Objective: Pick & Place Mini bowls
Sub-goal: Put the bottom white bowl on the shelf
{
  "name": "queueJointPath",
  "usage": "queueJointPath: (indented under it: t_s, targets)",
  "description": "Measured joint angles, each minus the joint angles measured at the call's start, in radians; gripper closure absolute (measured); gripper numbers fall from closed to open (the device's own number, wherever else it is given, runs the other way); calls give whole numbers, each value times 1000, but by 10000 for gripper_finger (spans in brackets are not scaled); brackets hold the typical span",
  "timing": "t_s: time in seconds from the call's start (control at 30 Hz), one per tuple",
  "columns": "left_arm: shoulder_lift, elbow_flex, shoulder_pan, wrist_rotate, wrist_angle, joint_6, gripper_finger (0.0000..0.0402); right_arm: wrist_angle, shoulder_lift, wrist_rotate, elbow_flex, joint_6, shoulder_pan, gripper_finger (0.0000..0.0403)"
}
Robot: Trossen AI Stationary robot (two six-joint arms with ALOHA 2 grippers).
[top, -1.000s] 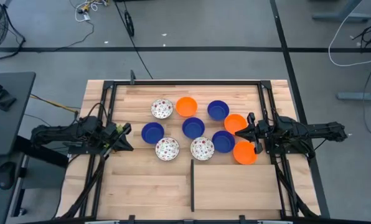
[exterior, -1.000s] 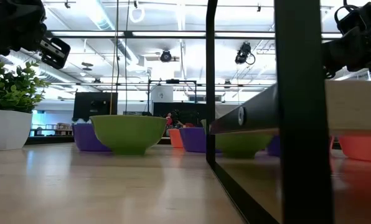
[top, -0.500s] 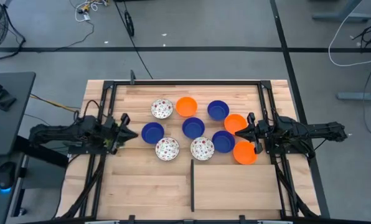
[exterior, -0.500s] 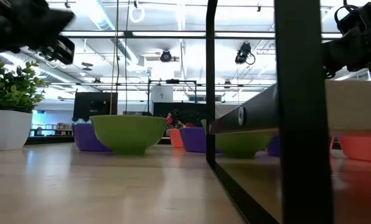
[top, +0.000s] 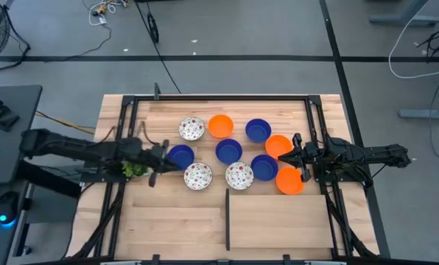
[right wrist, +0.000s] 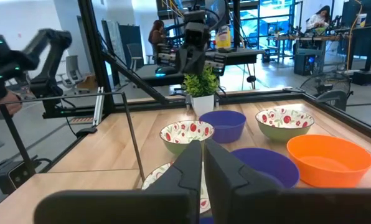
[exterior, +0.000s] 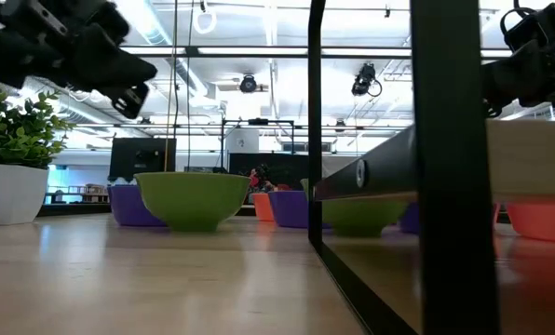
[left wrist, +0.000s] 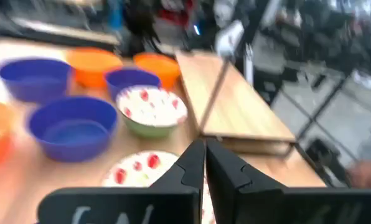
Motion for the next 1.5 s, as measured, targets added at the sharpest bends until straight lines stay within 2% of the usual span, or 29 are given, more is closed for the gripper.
queueJointPath:
  t_s: [0.13,0.33,0.47,0.63,0.77,0.9,1.03,1.17,1.27,1.5]
  targets:
    - [179,136,-54,24,-132,22,372,0,0,0,0,0,0,380]
    - [401,314,-148,1,-364,33,292,0,0,0,0,0,0,380]
    - [513,373,-199,-31,-406,50,239,0,0,0,0,0,0,380]
    - [602,407,-246,-150,-422,107,217,0,0,0,0,0,0,380]
    - [654,409,-263,-259,-426,111,224,0,0,0,0,0,0,380]
    - [680,409,-266,-320,-422,112,241,0,0,0,0,0,0,380]
    - [683,409,-266,-330,-416,111,277,0,0,1,0,0,0,380]
    - [683,409,-266,-314,-390,120,339,0,0,0,0,0,0,380]
    - [678,411,-270,-289,-353,184,383,0,0,0,0,0,0,380]
    - [681,409,-291,-225,-272,252,385,2,0,0,0,0,0,380]
